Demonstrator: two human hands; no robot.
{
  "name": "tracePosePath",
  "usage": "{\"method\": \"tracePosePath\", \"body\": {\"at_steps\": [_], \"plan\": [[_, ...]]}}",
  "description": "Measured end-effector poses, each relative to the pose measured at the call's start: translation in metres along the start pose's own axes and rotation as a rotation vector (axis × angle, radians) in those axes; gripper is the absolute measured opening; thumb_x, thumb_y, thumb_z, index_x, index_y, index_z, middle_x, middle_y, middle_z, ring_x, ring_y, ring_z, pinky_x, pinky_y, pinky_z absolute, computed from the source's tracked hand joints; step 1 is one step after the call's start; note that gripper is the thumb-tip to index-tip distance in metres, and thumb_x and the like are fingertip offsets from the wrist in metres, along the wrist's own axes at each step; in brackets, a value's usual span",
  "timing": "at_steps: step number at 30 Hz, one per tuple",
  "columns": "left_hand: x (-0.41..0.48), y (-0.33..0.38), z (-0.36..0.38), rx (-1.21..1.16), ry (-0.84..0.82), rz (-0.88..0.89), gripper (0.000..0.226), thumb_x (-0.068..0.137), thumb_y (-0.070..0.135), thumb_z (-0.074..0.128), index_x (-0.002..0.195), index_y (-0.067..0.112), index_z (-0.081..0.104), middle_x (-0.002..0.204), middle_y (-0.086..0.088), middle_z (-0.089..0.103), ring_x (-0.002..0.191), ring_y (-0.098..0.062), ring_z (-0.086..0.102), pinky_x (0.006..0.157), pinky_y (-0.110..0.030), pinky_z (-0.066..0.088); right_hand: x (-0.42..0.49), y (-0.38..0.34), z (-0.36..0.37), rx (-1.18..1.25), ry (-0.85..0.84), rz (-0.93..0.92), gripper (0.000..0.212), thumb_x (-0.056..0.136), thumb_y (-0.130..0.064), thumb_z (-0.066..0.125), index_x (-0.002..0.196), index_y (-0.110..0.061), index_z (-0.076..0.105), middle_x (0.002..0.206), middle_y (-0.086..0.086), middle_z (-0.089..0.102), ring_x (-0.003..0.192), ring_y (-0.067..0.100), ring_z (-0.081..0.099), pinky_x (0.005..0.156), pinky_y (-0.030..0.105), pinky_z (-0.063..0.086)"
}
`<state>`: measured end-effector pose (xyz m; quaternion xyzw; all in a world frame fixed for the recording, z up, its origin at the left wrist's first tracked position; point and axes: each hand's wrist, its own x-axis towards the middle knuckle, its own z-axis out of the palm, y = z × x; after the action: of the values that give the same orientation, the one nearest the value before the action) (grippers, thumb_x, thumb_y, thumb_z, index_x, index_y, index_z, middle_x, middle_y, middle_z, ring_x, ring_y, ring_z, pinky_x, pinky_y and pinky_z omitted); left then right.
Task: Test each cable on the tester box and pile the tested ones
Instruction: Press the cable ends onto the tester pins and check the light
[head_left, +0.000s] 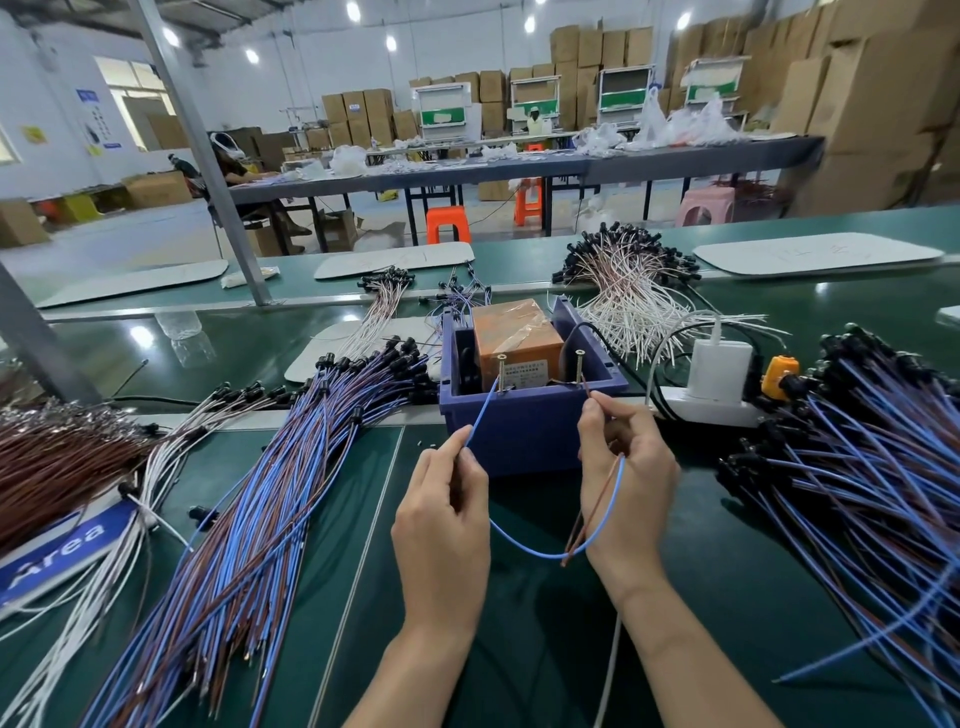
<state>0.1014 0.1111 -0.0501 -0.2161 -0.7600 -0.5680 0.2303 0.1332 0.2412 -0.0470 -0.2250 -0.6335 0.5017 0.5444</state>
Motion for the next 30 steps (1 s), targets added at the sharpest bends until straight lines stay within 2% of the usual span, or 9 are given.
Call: {"method": "tracePosePath", "body": {"at_steps": [3,6,8,16,21,25,30], "plan": [[0.0002,-0.0004,0.0002,0.001,0.003,0.017,0.027,0.1,0.019,0.054,0.122,0.017,0.07,0.079,0.01,0.054,0.074,-0.011,0.055,0.064,-0.019,0.043,-0.0007,-0.002,-0.001,0.004,-0.008,0.005,0.005,0.097,-0.028,0.065,0.096,-0.028,0.069,0.063,-0.008,0.06,0.06,0.011,0.056,0.064,0.034,0.052],[0.0003,-0.001,0.0003,0.011,0.0,0.029,0.025,0.1,0.016,0.055,0.121,0.017,0.07,0.079,0.01,0.055,0.076,-0.009,0.055,0.067,-0.016,0.043,-0.0021,-0.0048,-0.0017,0.008,-0.022,0.009,0.005,0.097,-0.029,0.064,0.096,-0.029,0.069,0.065,-0.004,0.062,0.062,0.019,0.059,0.066,0.044,0.055],[0.0002,-0.0012,0.0003,0.014,-0.001,0.036,0.024,0.101,0.013,0.056,0.12,0.017,0.069,0.08,0.011,0.056,0.076,-0.008,0.055,0.067,-0.014,0.043,-0.0025,-0.0057,-0.0018,0.003,-0.025,0.01,0.005,0.097,-0.029,0.063,0.096,-0.029,0.068,0.066,-0.002,0.063,0.063,0.022,0.06,0.067,0.045,0.054],[-0.0008,-0.0044,0.0017,-0.021,0.027,0.001,0.022,0.101,0.017,0.055,0.116,0.026,0.068,0.083,0.012,0.06,0.07,-0.009,0.056,0.063,-0.024,0.045,-0.0033,-0.0052,-0.0015,0.014,-0.024,0.017,0.007,0.098,-0.029,0.063,0.098,-0.025,0.069,0.069,-0.002,0.065,0.064,0.02,0.063,0.065,0.035,0.054],[-0.0001,-0.0072,0.002,-0.029,0.054,-0.014,0.021,0.1,0.019,0.054,0.113,0.022,0.07,0.078,0.009,0.06,0.063,-0.009,0.052,0.06,-0.029,0.044,-0.0033,-0.0043,-0.002,0.0,-0.013,-0.016,0.007,0.097,-0.026,0.064,0.097,-0.023,0.07,0.07,-0.008,0.066,0.066,0.009,0.06,0.065,0.012,0.044],[0.0005,-0.0082,0.0025,-0.036,0.056,-0.027,0.021,0.1,0.022,0.053,0.112,0.021,0.069,0.078,0.01,0.06,0.062,-0.009,0.051,0.06,-0.03,0.045,-0.0029,-0.0037,-0.0023,-0.003,-0.023,-0.025,0.008,0.098,-0.026,0.064,0.098,-0.022,0.071,0.067,-0.007,0.062,0.063,0.006,0.055,0.063,0.014,0.043],[0.0005,-0.0091,0.0026,-0.039,0.051,-0.032,0.02,0.1,0.02,0.054,0.113,0.021,0.069,0.076,0.01,0.058,0.061,-0.009,0.049,0.06,-0.029,0.043,-0.0028,-0.0035,-0.0013,0.005,-0.024,-0.018,0.006,0.097,-0.028,0.064,0.097,-0.026,0.069,0.071,-0.006,0.066,0.066,0.008,0.059,0.065,0.013,0.044]]}}
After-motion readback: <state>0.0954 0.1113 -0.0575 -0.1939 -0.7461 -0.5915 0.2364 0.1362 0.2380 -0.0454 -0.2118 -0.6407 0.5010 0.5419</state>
